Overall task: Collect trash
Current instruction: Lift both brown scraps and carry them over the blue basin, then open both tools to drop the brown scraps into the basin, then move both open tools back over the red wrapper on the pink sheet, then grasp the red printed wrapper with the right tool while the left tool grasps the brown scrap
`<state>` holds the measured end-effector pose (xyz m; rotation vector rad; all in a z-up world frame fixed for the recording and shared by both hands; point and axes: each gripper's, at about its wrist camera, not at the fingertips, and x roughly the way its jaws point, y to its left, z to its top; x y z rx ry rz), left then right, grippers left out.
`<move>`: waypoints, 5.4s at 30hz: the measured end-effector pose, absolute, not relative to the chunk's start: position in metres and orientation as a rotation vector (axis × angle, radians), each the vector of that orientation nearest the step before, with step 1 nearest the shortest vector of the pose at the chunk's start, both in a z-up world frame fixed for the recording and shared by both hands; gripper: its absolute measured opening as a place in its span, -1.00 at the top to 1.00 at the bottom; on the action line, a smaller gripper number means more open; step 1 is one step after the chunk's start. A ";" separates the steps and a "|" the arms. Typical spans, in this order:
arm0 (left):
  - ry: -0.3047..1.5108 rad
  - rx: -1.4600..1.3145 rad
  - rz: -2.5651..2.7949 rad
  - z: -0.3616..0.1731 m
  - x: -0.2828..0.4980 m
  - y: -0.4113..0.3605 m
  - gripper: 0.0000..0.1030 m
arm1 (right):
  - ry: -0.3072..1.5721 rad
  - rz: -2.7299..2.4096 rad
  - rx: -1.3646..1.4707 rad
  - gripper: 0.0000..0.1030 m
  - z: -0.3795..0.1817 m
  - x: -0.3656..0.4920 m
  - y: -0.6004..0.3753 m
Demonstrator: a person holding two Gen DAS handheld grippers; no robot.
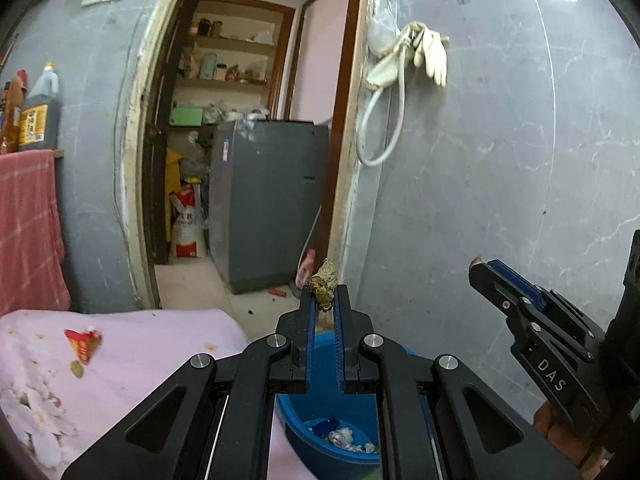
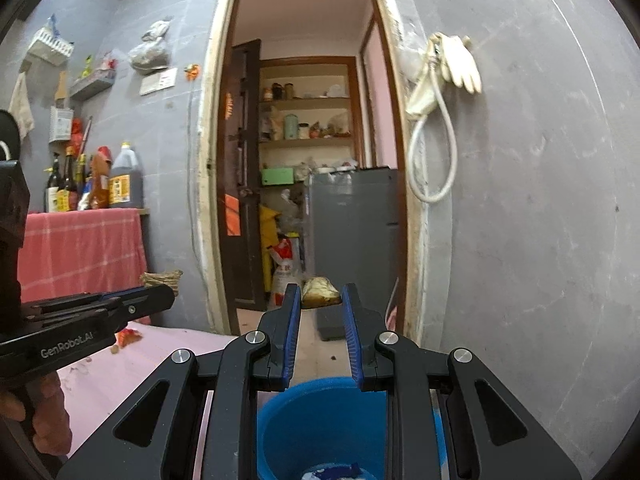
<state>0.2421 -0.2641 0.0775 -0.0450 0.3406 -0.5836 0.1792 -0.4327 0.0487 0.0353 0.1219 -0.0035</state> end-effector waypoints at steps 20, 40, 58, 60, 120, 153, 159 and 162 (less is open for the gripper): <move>0.614 0.004 -0.638 0.014 0.291 -0.307 0.88 | 0.325 -0.015 0.173 0.62 -0.008 0.210 -0.475; 0.733 -0.005 -0.660 -0.011 0.314 -0.323 0.54 | 0.466 -0.023 0.243 0.50 -0.035 0.233 -0.491; 0.622 -0.093 -0.526 0.020 0.304 -0.276 -0.55 | 0.366 -0.032 0.244 -0.39 -0.011 0.218 -0.479; 0.597 -0.091 -0.511 0.027 0.300 -0.268 -0.56 | 0.343 -0.026 0.242 -0.55 -0.004 0.215 -0.475; 0.666 -0.188 0.155 -0.002 0.301 0.062 -0.96 | 0.808 0.521 0.053 -0.63 -0.020 0.392 -0.182; 0.777 -0.006 -0.161 -0.008 0.341 -0.031 -0.87 | 0.871 0.555 0.188 0.55 -0.029 0.389 -0.245; 0.852 0.130 -0.238 -0.024 0.362 -0.066 -0.29 | 0.850 0.555 0.181 0.55 -0.023 0.375 -0.257; 0.882 0.157 -0.252 -0.032 0.369 -0.073 0.05 | 0.844 0.559 0.181 0.55 -0.022 0.369 -0.261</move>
